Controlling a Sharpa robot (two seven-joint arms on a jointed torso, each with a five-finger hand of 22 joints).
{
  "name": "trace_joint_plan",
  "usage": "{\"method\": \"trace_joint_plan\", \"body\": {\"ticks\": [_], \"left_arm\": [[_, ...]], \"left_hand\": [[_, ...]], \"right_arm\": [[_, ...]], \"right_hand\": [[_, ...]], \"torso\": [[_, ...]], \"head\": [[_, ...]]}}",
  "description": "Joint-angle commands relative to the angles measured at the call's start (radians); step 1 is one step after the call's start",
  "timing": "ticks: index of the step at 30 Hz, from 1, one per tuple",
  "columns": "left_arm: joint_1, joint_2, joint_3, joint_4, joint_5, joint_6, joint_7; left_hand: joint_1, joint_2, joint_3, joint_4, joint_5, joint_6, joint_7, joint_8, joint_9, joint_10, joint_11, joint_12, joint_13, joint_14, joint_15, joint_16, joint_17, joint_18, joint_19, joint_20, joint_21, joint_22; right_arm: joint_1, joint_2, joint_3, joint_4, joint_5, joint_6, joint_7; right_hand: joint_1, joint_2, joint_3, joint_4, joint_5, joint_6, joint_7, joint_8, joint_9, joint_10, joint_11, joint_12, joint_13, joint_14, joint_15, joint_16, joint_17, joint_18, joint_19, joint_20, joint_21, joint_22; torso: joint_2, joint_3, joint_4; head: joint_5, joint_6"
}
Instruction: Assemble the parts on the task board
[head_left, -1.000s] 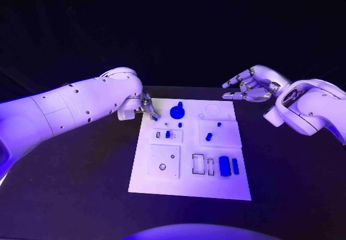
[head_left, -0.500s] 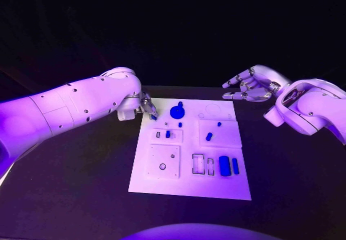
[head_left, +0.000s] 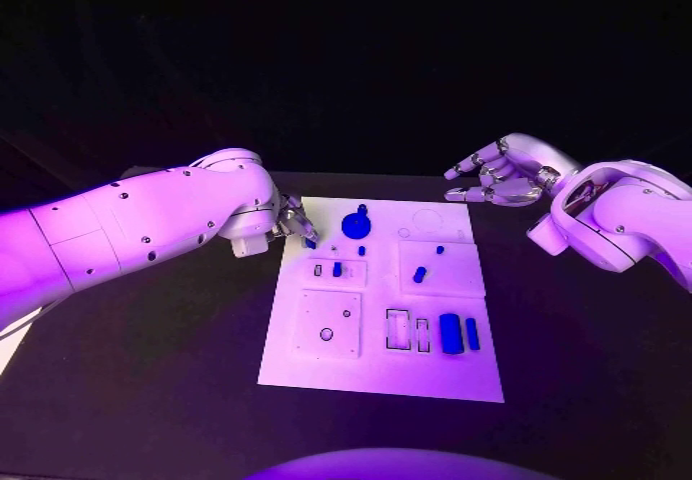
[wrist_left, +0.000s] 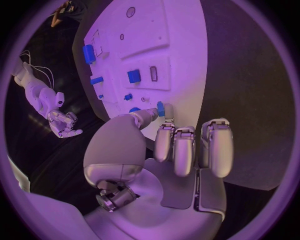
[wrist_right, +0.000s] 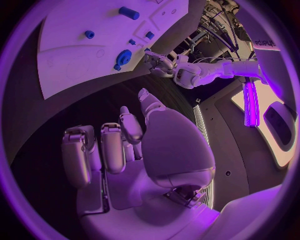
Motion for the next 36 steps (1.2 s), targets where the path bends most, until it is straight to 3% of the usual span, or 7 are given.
{"method": "trace_joint_plan", "body": {"ticks": [1,4,18,36], "left_arm": [[-0.007,-0.021,0.0,0.037,-0.012,-0.066,0.025],[-0.018,-0.051,0.0,0.082,-0.027,-0.097,0.035],[-0.046,-0.121,-0.005,0.211,-0.053,-0.191,0.066],[-0.063,-0.13,-0.006,0.234,-0.07,-0.151,0.047]], "left_hand": [[-0.003,-0.007,0.098,-0.096,0.002,0.004,-0.009,0.005,0.002,0.005,-0.005,0.002,0.084,0.104,0.002,0.003,0.263,-0.004,0.058,-0.007,-0.001,0.146],[0.0,-0.029,0.106,-0.117,0.015,0.005,-0.012,0.012,0.005,0.006,-0.007,0.002,0.083,0.104,0.0,0.003,0.263,-0.005,0.059,-0.01,0.0,0.15],[-0.003,-0.04,0.117,-0.127,0.043,0.012,-0.014,0.023,0.008,0.013,-0.01,0.007,0.089,0.104,-0.001,0.003,0.263,-0.007,0.063,-0.012,0.006,0.16],[-0.005,-0.041,0.118,-0.127,0.045,0.015,-0.015,0.025,0.009,0.015,-0.01,0.009,0.091,0.104,-0.002,0.003,0.263,-0.007,0.064,-0.013,0.007,0.161]], "right_arm": [[-0.001,0.001,0.0,-0.001,-0.002,0.016,0.001],[-0.001,0.003,-0.001,-0.003,-0.002,0.016,0.001],[-0.004,0.01,-0.002,-0.011,0.0,0.021,0.0],[-0.005,0.01,-0.003,-0.013,0.001,0.023,0.0]], "right_hand": [[0.002,0.003,-0.006,0.0,0.005,0.0,-0.001,0.001,0.002,-0.009,0.0,-0.006,-0.002,0.057,0.003,-0.007,0.05,0.006,0.046,0.005,-0.006,0.186],[0.002,0.003,-0.006,0.0,0.005,0.0,-0.001,0.001,0.002,-0.009,0.0,-0.006,-0.002,0.057,0.003,-0.007,0.05,0.006,0.046,0.005,-0.006,0.186],[0.002,0.003,-0.007,0.001,0.005,0.0,-0.001,0.001,0.002,-0.009,0.0,-0.006,-0.002,0.057,0.003,-0.007,0.049,0.006,0.046,0.005,-0.006,0.186],[0.002,0.003,-0.007,0.001,0.005,0.0,-0.001,0.001,0.002,-0.009,0.0,-0.006,-0.002,0.057,0.003,-0.007,0.049,0.006,0.046,0.005,-0.006,0.186]], "torso": [[0.0,-0.0001,0.0008],[-0.001,-0.0001,-0.0008],[0.001,-0.0014,-0.0012],[0.002,0.0,-0.0019]], "head": [[0.004,-0.002],[0.006,-0.001],[0.009,-0.004],[0.009,-0.01]]}}
